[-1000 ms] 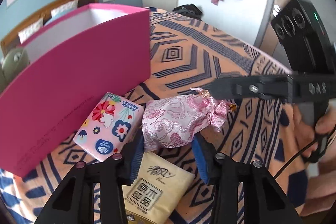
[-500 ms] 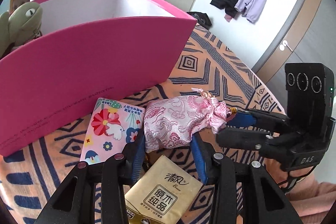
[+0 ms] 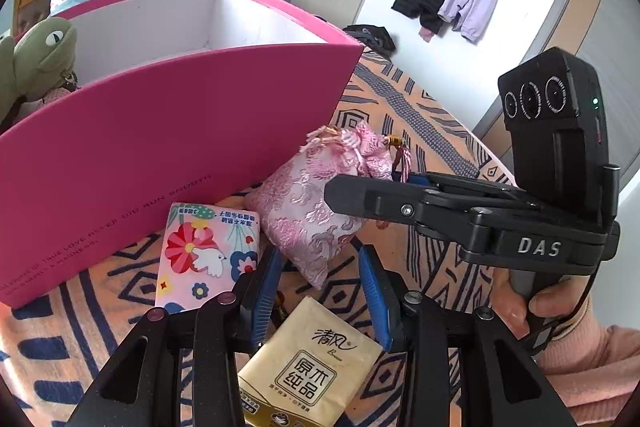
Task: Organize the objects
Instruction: 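Lift the pink pouch with the right tool over the box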
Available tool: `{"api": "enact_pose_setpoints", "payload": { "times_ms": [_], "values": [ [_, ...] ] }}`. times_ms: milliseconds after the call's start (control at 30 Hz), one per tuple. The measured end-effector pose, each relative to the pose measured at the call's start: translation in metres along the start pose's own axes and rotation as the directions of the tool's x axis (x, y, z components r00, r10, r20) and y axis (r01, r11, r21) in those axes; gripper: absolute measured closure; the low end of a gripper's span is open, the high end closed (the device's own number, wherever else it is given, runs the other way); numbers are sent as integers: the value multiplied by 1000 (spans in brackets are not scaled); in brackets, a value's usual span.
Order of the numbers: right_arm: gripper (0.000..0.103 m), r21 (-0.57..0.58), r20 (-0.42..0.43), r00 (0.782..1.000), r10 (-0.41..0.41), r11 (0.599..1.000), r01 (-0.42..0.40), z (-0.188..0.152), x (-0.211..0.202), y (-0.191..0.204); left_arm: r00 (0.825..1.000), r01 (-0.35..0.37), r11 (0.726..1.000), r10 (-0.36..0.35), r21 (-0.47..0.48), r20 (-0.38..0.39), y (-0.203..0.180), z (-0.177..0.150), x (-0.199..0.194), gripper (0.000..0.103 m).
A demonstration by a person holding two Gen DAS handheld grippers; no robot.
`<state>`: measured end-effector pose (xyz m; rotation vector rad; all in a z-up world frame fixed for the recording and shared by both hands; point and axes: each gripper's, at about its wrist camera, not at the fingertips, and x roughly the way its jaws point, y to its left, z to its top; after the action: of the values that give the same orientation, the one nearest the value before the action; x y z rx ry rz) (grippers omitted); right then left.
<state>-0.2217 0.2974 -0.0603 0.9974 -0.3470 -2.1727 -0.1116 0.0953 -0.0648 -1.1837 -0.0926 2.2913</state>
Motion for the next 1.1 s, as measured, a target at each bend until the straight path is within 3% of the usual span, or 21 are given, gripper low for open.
{"api": "enact_pose_setpoints", "payload": {
  "times_ms": [100, 467, 733, 1100],
  "values": [
    [77, -25, 9, 1000, -12, 1000, 13, 1, -1, 5, 1000, 1, 1000, -1, 6, -2, -1, -1, 0, 63],
    [80, -132, 73, 997, 22, 991, -12, 16, -42, 40, 994, -21, 996, 12, 87, 106, -26, 15, -36, 62],
    [79, -216, 131, 990, 59, 976, -30, 53, -62, 66, 979, -45, 993, 22, 113, 201, -26, 47, -69, 62],
    [79, -289, 176, 979, 103, 956, -48, 113, -52, 86, 954, -126, 987, 92, 102, 284, -8, 96, -87, 62]
  ]
}}
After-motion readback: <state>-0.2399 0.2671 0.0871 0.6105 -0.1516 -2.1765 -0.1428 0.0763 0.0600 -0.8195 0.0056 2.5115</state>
